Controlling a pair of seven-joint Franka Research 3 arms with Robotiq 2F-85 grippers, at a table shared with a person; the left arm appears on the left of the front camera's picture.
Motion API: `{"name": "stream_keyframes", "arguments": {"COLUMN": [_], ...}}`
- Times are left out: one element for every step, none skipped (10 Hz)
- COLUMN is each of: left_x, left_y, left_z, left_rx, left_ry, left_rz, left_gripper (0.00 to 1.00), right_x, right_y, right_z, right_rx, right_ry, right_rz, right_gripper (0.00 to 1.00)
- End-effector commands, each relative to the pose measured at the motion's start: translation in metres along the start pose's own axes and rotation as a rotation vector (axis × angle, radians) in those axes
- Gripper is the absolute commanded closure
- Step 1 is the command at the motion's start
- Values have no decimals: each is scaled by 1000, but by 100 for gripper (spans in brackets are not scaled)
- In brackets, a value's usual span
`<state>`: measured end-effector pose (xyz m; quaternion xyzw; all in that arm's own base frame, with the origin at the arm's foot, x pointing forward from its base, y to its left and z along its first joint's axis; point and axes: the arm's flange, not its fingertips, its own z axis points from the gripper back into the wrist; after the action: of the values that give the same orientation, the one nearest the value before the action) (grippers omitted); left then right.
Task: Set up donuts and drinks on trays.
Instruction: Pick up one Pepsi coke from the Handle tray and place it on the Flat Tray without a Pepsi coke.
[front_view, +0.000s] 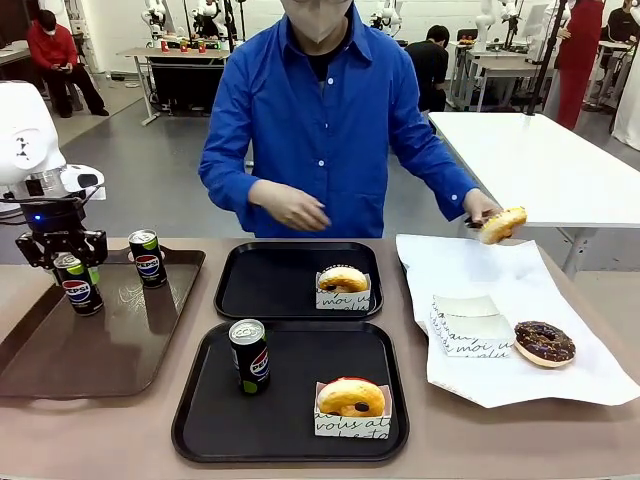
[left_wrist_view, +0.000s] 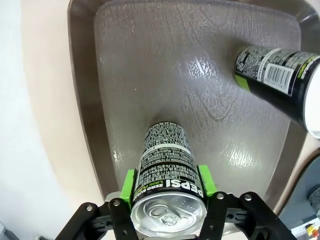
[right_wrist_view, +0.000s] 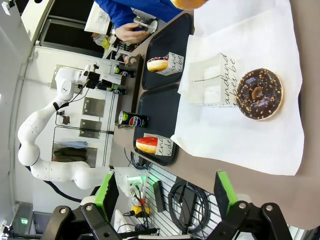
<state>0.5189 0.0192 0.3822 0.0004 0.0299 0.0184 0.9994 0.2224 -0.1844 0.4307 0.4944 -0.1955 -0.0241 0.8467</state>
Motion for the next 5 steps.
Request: {"name": "stream_keyframes", "arguments": {"left_x": [-21,-40,-63,-85,-105], "left_y": [-7,-12,-16,-18,-20], "left_z": [33,53,72,89,103], "left_rx": [54,69,67,56,40], "left_ry": [24,-9,-29,-48,-76], "left_rz": [-35,-73,-98,-115,-138], "left_gripper": [100,100,100,100,100], "right_x": [0,0,0,0,0], "right_y": [0,0,0,0,0], "right_z": [0,0,0,0,0], "right_rx": [10,10,10,10,10], "right_ry": [0,0,0,0,0], "right_rz": [6,6,6,6,6], "right_gripper": [0,0,0,0,0]}}
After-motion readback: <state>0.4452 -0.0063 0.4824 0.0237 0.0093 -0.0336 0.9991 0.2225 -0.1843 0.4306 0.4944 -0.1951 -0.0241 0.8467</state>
